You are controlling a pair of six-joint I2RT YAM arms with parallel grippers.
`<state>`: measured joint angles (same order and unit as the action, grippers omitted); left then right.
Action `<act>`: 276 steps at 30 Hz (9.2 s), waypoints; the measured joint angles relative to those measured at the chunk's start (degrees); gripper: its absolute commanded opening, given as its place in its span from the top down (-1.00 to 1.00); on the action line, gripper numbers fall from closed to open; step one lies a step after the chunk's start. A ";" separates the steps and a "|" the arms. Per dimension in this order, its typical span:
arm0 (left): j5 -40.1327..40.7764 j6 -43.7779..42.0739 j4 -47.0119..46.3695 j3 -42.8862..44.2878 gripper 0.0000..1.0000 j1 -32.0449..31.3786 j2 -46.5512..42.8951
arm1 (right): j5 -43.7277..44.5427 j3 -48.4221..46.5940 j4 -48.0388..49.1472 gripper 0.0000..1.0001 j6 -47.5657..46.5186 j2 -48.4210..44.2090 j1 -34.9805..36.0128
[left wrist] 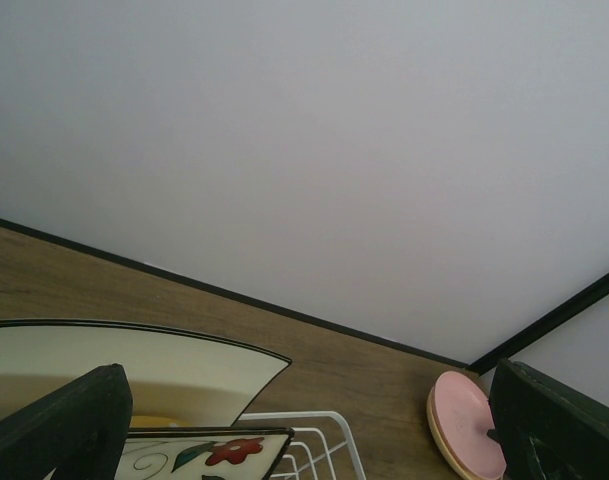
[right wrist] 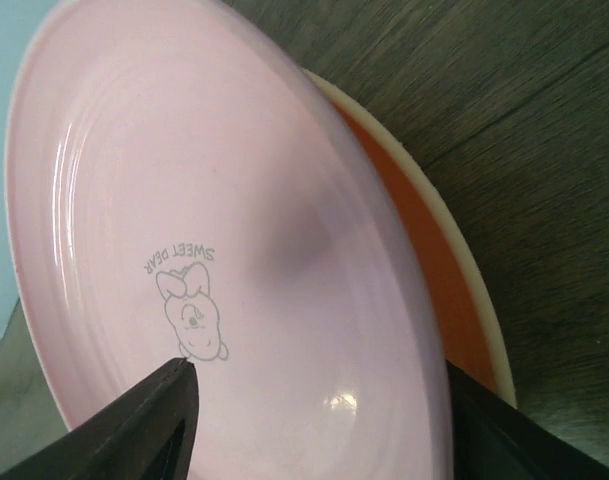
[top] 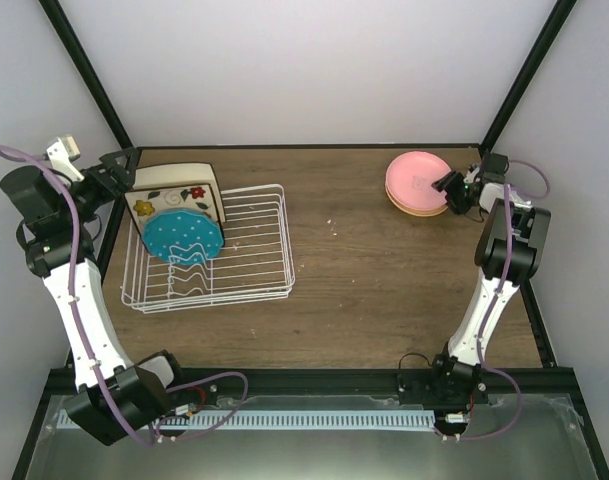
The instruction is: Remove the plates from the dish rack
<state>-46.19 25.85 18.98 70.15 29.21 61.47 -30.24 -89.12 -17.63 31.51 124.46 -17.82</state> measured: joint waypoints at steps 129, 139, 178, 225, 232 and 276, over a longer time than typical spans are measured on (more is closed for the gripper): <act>3.21 2.91 -9.46 7.26 -1.00 -4.70 9.05 | 12.98 4.96 5.53 0.99 -38.66 -37.11 63.71; 2.40 4.63 -11.26 6.03 -1.00 -4.72 9.18 | 10.56 5.60 -1.36 0.99 -14.21 -36.48 25.51; 0.39 5.16 -10.12 0.37 -1.00 -4.72 4.70 | -5.25 8.26 -5.51 0.16 3.23 -6.88 24.94; -1.70 5.05 -10.23 -1.62 -1.00 -4.72 4.39 | -8.37 -17.68 18.60 -0.36 -37.33 1.11 59.10; -2.10 5.03 -10.23 -1.62 -1.00 -4.72 4.35 | -9.18 -25.70 19.82 -0.33 -37.20 6.40 60.08; -3.19 4.50 -9.88 -3.15 -1.00 -4.72 4.37 | -9.99 -24.24 36.11 0.99 -30.56 11.78 62.58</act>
<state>-49.39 30.35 9.10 67.00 24.49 65.84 -40.23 -113.36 18.48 0.95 136.25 44.75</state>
